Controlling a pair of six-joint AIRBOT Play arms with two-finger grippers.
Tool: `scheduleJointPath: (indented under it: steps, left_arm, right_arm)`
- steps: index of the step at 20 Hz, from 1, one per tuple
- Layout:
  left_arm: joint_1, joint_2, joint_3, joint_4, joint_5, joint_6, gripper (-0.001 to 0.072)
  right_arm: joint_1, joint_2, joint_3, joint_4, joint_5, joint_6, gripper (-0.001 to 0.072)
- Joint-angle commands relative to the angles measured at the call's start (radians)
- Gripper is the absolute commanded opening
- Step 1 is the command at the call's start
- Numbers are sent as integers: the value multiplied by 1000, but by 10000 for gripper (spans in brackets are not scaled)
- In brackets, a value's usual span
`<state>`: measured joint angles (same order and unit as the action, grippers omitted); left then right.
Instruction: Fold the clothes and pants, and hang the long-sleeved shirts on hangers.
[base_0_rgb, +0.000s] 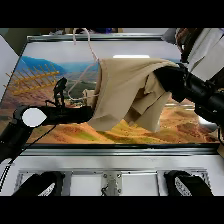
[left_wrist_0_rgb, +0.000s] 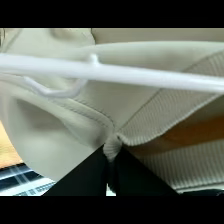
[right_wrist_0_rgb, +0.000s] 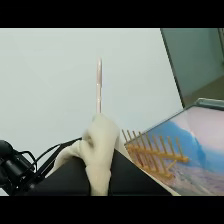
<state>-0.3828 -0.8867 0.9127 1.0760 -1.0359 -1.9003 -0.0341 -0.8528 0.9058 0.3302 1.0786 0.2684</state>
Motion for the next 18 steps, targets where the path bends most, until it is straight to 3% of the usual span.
scheduleJointPath:
  steps: [1,9,18]
  left_arm:
    - [5,-1,0,43,-8,0,21]
    - [166,-1,0,47,-6,2,21]
    - [301,0,1,47,-22,61,21]
  right_arm:
    - [2,1,1,76,-16,-14,17]
    - [3,1,1,76,3,13,17]
    - [5,0,1,64,12,19,17]
